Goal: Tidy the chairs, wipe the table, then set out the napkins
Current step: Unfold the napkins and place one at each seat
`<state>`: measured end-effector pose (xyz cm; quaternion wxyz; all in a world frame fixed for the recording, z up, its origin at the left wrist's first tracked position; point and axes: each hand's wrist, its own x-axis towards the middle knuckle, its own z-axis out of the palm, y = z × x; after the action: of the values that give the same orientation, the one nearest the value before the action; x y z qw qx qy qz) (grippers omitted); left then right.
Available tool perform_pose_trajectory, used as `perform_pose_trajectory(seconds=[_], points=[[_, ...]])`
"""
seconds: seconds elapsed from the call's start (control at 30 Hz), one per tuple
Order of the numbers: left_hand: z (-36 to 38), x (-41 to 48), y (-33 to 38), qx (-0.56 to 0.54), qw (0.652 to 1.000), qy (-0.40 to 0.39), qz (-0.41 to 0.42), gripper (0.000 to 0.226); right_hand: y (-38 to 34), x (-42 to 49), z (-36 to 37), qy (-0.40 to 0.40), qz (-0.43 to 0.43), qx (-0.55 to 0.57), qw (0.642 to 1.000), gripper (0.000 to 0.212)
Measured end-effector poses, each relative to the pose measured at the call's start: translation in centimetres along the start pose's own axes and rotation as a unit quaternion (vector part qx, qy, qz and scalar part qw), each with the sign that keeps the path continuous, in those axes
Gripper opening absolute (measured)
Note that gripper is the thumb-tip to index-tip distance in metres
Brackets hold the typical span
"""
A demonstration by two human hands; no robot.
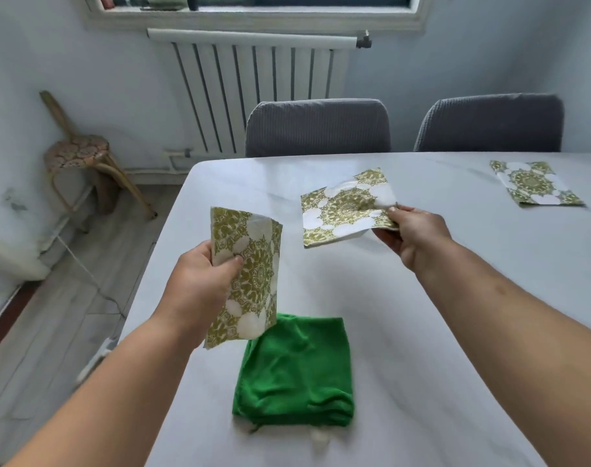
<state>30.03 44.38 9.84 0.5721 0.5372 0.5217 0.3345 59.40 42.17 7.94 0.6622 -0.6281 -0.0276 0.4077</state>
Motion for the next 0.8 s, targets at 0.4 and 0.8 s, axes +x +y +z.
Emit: perform_pose_trajectory(seconds=[0.4,0.8], points=[[-0.1,7.9,-3.1,-0.04,0.999,-0.013,0.004,0.017,2.7,12.9,8.5,0.027,-0.008,-0.012,1.0,0.015],[0.8,8.7,-3.2,-0.061,0.997,-0.041,0.012,0.023,4.4,18.0,7.2,0.098,-0.041,-0.178,0.978,0.011]])
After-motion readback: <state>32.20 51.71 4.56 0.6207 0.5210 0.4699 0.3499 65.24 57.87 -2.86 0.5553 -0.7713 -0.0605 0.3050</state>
